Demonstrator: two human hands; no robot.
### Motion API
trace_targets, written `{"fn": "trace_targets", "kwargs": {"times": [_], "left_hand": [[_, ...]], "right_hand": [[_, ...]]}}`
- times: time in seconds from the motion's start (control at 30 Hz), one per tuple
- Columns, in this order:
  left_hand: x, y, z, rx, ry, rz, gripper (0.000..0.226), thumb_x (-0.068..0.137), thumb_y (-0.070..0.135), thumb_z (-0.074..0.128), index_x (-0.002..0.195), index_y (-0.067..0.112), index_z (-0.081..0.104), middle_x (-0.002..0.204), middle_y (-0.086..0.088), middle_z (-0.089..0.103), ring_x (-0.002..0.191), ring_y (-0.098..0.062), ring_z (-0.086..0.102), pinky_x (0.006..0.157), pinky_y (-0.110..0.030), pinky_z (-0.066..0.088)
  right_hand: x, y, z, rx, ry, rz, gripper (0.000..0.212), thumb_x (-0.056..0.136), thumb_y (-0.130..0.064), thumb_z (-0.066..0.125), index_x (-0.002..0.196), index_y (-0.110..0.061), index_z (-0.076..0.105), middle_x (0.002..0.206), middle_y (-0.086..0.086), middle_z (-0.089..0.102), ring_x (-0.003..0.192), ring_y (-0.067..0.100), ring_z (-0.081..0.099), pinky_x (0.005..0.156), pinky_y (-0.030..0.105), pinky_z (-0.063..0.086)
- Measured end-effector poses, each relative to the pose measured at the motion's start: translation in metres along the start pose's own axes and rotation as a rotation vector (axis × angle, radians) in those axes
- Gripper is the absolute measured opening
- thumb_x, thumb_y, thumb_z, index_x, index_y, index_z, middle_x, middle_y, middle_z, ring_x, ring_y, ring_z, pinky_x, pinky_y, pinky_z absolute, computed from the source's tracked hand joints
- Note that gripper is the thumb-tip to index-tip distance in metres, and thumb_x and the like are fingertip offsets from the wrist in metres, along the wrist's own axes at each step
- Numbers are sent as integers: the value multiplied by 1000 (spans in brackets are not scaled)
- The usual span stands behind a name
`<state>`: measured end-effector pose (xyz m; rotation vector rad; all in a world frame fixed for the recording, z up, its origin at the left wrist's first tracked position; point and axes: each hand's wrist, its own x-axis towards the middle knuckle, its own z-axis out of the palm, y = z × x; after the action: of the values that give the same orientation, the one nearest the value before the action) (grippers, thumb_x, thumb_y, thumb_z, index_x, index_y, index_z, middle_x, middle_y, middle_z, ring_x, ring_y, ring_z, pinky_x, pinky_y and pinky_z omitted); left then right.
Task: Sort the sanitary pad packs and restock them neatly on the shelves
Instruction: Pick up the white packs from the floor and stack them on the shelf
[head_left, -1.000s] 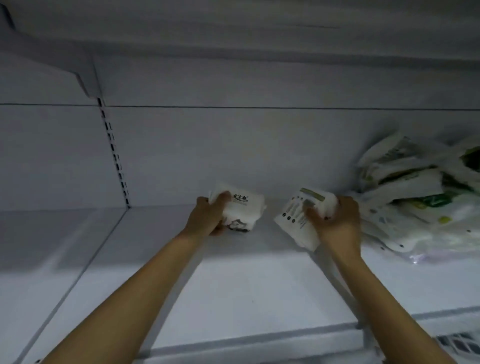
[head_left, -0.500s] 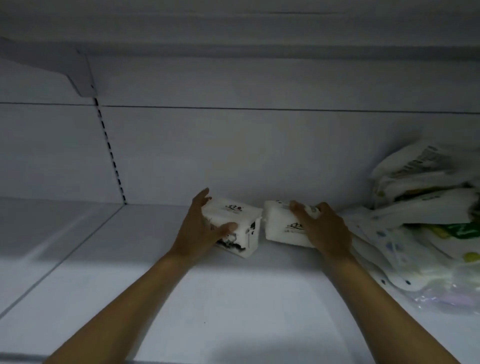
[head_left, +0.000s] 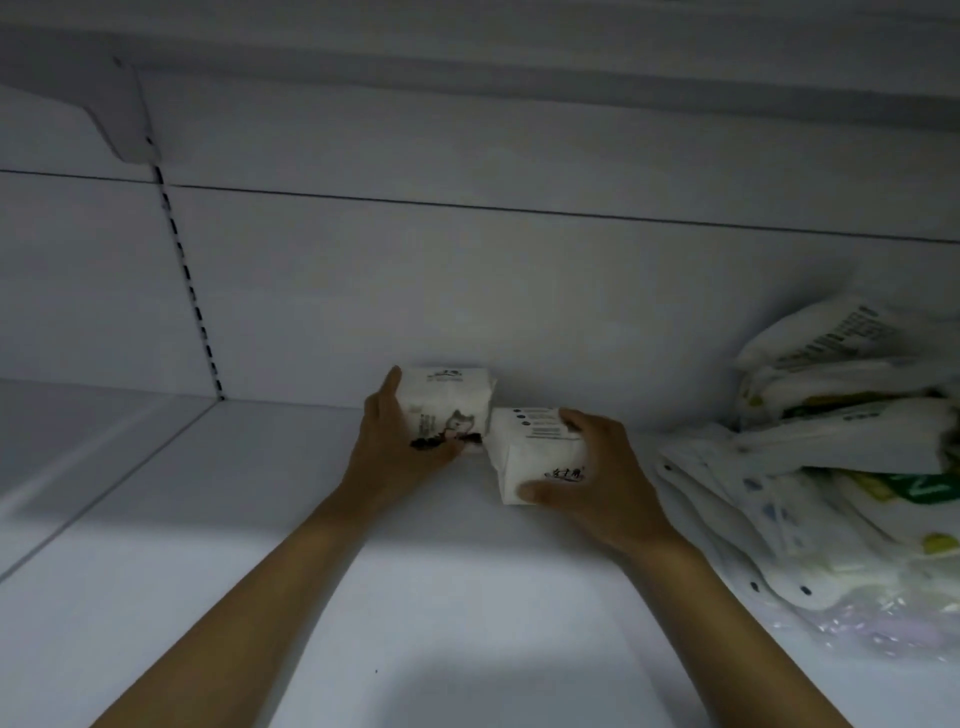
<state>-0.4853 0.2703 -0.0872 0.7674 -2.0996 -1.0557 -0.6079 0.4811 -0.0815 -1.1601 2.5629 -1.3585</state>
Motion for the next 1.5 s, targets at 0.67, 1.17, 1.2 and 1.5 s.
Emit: {"fn": "trace_targets", "kwargs": {"times": [0.67, 1.17, 1.2, 1.5], "left_hand": [[2, -14, -4, -25, -16, 151, 45, 82, 24, 74, 123, 22, 57, 114, 11, 63, 100, -7, 62, 88, -29, 50], [-11, -6, -20, -5, -215, 29, 88, 80, 24, 76, 149, 20, 21, 150, 4, 36, 132, -16, 43, 104, -26, 36], [-16, -6, -26, -1, -173, 34, 88, 82, 26, 74, 150, 20, 19, 153, 5, 32, 134, -16, 40, 103, -24, 33], [-105, -10, -184, 600, -31, 444, 77, 85, 55, 43, 148, 13, 33, 151, -6, 38, 136, -26, 39, 110, -43, 36]], "right_hand": [[28, 10, 24, -50, 285, 0, 66, 68, -34, 82, 122, -39, 44, 130, -13, 33, 120, 13, 47, 88, 33, 47], [20, -2, 23, -278, 319, -40, 82, 77, -39, 76, 145, -18, 36, 157, 14, 19, 142, 31, 22, 110, 45, 28], [14, -8, 23, -298, 357, -110, 80, 78, -37, 77, 144, -15, 38, 157, 16, 20, 142, 32, 23, 111, 46, 26], [-46, -146, 99, -245, 135, -456, 71, 87, -43, 65, 146, -17, 37, 156, 5, 28, 142, 24, 27, 114, 44, 20]]}}
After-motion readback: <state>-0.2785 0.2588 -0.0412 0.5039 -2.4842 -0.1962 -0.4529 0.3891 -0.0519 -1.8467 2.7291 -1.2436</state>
